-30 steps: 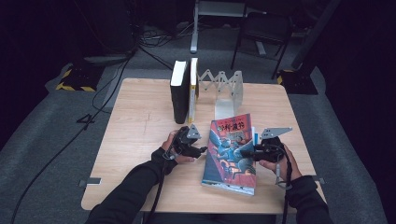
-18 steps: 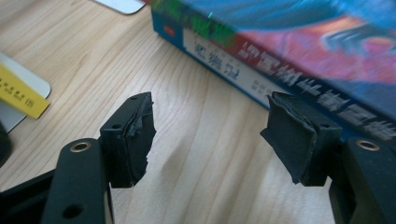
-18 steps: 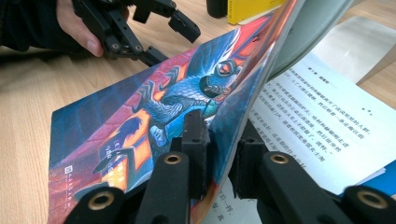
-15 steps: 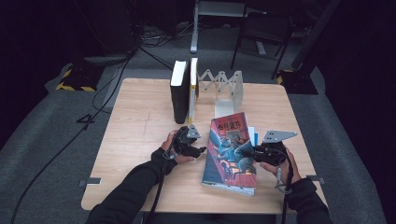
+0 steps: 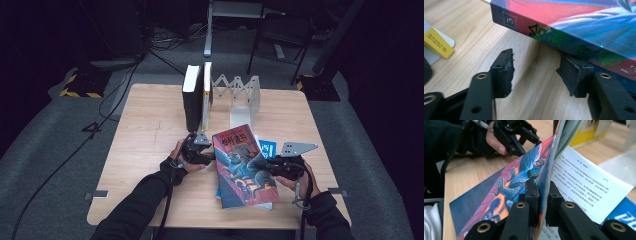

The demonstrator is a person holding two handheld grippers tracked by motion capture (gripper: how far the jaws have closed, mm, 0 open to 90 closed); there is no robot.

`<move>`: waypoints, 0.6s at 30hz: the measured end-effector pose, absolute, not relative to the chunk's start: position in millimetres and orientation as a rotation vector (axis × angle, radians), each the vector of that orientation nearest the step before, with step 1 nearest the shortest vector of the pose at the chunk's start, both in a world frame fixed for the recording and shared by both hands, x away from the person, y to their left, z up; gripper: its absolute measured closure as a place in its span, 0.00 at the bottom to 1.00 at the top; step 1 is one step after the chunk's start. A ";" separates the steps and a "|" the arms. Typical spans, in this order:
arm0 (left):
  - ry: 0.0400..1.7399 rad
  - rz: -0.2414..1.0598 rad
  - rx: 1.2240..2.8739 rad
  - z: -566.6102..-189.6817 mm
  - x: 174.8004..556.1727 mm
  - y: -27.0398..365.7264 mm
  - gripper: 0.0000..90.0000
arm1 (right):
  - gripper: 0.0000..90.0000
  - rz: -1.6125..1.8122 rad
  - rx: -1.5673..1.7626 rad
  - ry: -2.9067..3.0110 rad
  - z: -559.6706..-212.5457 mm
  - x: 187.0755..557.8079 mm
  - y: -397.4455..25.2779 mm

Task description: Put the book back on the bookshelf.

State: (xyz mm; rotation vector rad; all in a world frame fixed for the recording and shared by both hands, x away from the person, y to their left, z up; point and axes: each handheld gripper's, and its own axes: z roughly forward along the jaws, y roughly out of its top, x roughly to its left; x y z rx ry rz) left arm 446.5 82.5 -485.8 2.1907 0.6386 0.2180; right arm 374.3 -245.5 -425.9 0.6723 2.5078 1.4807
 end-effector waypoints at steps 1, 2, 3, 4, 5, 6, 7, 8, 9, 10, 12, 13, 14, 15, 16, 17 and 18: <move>0.644 0.215 2.154 -480.5 448.2 84.3 0.55 | 0.92 1.494 0.665 2.496 -425.1 373.8 -246.4; 0.633 0.198 2.125 -474.9 450.0 86.0 0.57 | 0.92 1.517 0.658 2.469 -423.4 373.3 -248.1; 0.633 0.198 2.125 -474.9 450.0 86.0 0.62 | 0.92 1.517 0.658 2.469 -423.4 373.3 -248.1; 0.628 0.189 2.094 -466.9 452.0 87.4 0.62 | 0.92 1.536 0.653 2.445 -421.9 373.0 -249.4; 0.612 0.192 2.078 -460.0 453.6 88.1 0.64 | 0.92 1.554 0.650 2.412 -419.3 372.9 -251.0; 0.587 0.183 2.065 -453.2 455.2 88.6 0.67 | 0.92 1.564 0.639 2.387 -416.7 372.3 -252.1; 0.567 0.180 2.055 -446.6 457.0 89.5 0.71 | 0.92 1.574 0.624 2.365 -413.6 371.5 -252.8; 0.562 0.171 2.039 -440.8 458.6 89.7 0.73 | 0.91 1.587 0.600 2.343 -410.5 371.1 -253.3; 0.537 0.175 2.035 -433.5 460.1 90.1 0.76 | 0.91 1.598 0.577 2.323 -407.4 370.3 -253.2; 0.522 0.194 2.035 -428.0 460.9 90.1 0.81 | 0.91 1.613 0.549 2.305 -403.8 370.1 -252.9; 0.519 0.201 2.018 -419.3 463.5 92.8 0.84 | 0.89 1.630 0.511 2.294 -399.5 371.0 -251.7; 0.511 0.185 2.001 -415.1 465.7 94.9 0.85 | 0.88 1.633 0.498 2.292 -398.2 371.2 -251.1; 0.505 0.169 1.991 -413.0 467.0 95.4 0.87 | 0.86 1.642 0.477 2.306 -396.4 371.8 -250.5; 0.497 0.156 1.985 -412.2 467.2 94.6 0.89 | 0.83 1.640 0.459 2.323 -395.3 372.1 -249.7; 0.489 0.162 1.989 -411.8 467.1 93.6 0.91 | 0.79 1.637 0.448 2.332 -395.0 372.1 -248.3; 0.485 0.158 1.988 -411.7 466.5 91.6 0.92 | 0.77 1.628 0.453 2.343 -395.0 372.2 -246.8; 0.481 0.157 1.990 -411.8 466.4 90.4 0.92 | 0.73 1.606 0.453 2.368 -395.5 372.9 -244.6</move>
